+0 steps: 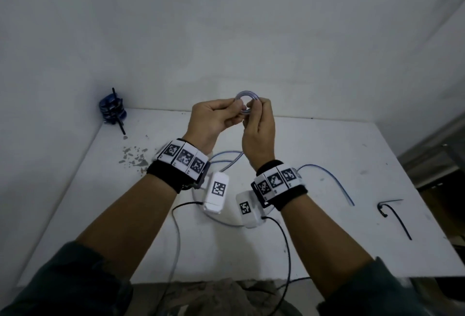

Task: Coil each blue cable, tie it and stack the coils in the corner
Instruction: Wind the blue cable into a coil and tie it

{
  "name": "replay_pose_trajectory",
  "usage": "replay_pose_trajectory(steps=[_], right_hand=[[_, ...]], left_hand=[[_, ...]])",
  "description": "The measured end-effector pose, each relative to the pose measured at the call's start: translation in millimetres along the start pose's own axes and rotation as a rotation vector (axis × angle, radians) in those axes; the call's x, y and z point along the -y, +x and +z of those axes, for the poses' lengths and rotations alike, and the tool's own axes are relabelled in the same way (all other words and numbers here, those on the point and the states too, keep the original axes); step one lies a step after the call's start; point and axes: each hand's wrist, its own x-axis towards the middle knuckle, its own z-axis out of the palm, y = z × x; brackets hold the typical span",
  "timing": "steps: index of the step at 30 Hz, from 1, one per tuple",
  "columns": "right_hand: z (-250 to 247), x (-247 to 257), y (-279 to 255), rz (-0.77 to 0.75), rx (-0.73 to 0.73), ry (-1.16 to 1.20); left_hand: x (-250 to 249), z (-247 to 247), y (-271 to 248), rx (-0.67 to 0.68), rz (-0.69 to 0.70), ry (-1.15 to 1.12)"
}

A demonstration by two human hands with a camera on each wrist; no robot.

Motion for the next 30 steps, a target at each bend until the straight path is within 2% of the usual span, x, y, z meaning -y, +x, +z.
replay_pose_trajectory(steps=[4, 7, 11, 13, 15, 17, 20, 23, 26, 28, 30], right_hand=[[-18, -9, 9, -0.077, 0.152, -0.297], [-28, -4, 21, -0.159, 0.289, -0.403], [-45, 8, 36, -0.255, 0.571, -0.623], [-46, 12, 39, -0.244, 0.628, -0.630], [-41, 11, 36, -0.174, 0.533, -0.464], [-33, 8, 28, -0.058, 0.327, -0.247], [-19, 0, 14, 0.034, 0.142, -0.120], [-8, -4, 8, 0.035, 0.113, -0.069], [-2, -3, 9, -0.003, 0.081, -0.095], [-9, -8, 15, -0.015, 0.110, -0.197], [-23, -14, 22, -0.036, 0.226, -0.339]], left_hand=[[3, -13, -5, 0.088, -0.069, 0.040], [-1, -18, -4, 0.130, -0.089, 0.110], [-13, -28, 2, 0.197, 0.061, 0.454], [-17, -29, 5, 0.190, 0.143, 0.507], [-17, -26, 8, 0.131, 0.221, 0.473], [-13, -20, 11, 0.041, 0.265, 0.369], [-5, -14, 15, -0.083, 0.242, 0.211], [6, -7, 13, -0.114, 0.205, 0.108], [11, -5, 9, -0.071, 0.123, 0.000], [10, -9, 9, -0.022, 0.094, 0.085], [5, -18, 14, 0.028, 0.122, 0.300]])
